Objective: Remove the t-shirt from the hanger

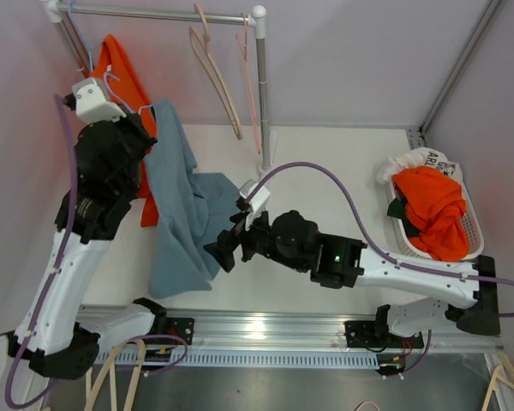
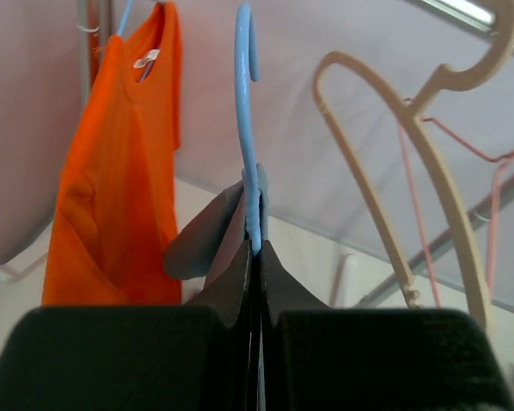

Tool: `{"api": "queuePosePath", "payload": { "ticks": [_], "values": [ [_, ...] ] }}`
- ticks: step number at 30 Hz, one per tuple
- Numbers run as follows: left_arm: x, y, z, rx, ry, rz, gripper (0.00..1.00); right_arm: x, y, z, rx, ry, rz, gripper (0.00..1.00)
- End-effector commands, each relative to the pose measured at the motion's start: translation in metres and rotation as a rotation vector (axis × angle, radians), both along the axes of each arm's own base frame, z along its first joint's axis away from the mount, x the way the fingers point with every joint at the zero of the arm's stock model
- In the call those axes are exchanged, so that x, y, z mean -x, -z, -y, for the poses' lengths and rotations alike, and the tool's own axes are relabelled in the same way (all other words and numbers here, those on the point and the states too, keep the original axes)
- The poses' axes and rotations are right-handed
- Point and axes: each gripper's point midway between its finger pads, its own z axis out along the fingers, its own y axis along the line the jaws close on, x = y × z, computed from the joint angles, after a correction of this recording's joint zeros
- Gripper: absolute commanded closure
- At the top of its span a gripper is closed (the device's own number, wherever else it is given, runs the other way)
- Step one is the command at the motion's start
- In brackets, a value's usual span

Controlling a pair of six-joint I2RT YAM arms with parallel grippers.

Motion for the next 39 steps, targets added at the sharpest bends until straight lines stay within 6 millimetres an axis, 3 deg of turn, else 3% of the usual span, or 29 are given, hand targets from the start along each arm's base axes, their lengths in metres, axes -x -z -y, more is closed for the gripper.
{"api": "queuePosePath", "payload": {
  "ticks": [1,2,7,12,13,14,15,16,19,20,23,30,35,36,37,38,39],
  "values": [
    [0.0,-0.027,-0.024,0.018,-0.195,0.058,0.99,-0.003,-0.034,-0.021,-0.144,0.025,0.041,0.01],
    [-0.001,-0.025,-0.029,0.009,-0.238,0.044,0.99,0.0,-0.042,-0.025,-0.166,0.013,0.042,0.0],
    [-0.016,-0.035,-0.03,-0.04,-0.312,0.034,0.99,0.011,-0.044,-0.045,-0.154,-0.028,0.033,0.01],
    [-0.016,-0.041,-0.024,-0.022,-0.277,0.057,0.99,-0.002,-0.039,-0.058,-0.126,0.023,0.057,0.08],
    [-0.014,-0.043,-0.025,-0.015,-0.272,0.063,0.99,-0.005,-0.031,-0.065,-0.107,0.023,0.062,0.15],
    [-0.014,-0.043,-0.022,-0.013,-0.261,0.064,0.99,-0.008,-0.03,-0.069,-0.099,0.029,0.068,0.38],
    [-0.014,-0.042,-0.021,-0.007,-0.25,0.063,0.99,-0.012,-0.036,-0.071,-0.104,0.042,0.082,0.43],
    [-0.013,-0.042,-0.02,-0.003,-0.243,0.063,0.99,-0.015,-0.027,-0.077,-0.077,0.047,0.086,0.44],
    [-0.01,-0.037,-0.018,0.018,-0.224,0.056,0.99,-0.025,-0.032,-0.079,-0.07,0.082,0.105,0.74],
    [-0.008,-0.038,-0.018,0.026,-0.224,0.06,0.99,-0.027,-0.029,-0.08,-0.06,0.091,0.102,1.0],
    [-0.012,-0.038,-0.02,0.005,-0.245,0.06,0.99,-0.024,-0.029,-0.074,-0.053,0.092,0.086,1.0],
    [-0.054,-0.022,-0.013,0.009,-0.257,0.019,0.99,0.001,-0.033,-0.045,-0.036,0.104,0.053,1.0],
    [-0.076,-0.027,-0.018,-0.019,-0.293,0.009,0.99,0.019,-0.036,-0.025,-0.016,0.11,0.047,1.0],
    [-0.08,-0.026,-0.019,-0.025,-0.296,0.005,0.99,0.02,-0.029,-0.02,0.002,0.118,0.043,1.0],
    [-0.081,-0.034,-0.021,-0.018,-0.297,0.019,0.99,0.023,-0.034,-0.013,-0.011,0.118,0.039,1.0],
    [-0.089,-0.029,-0.023,-0.002,-0.302,0.009,0.99,0.028,-0.031,-0.01,-0.007,0.111,0.034,1.0],
    [-0.088,-0.036,-0.023,0.007,-0.277,0.009,0.99,0.029,-0.022,-0.006,0.01,0.12,0.022,1.0]
  ]
}}
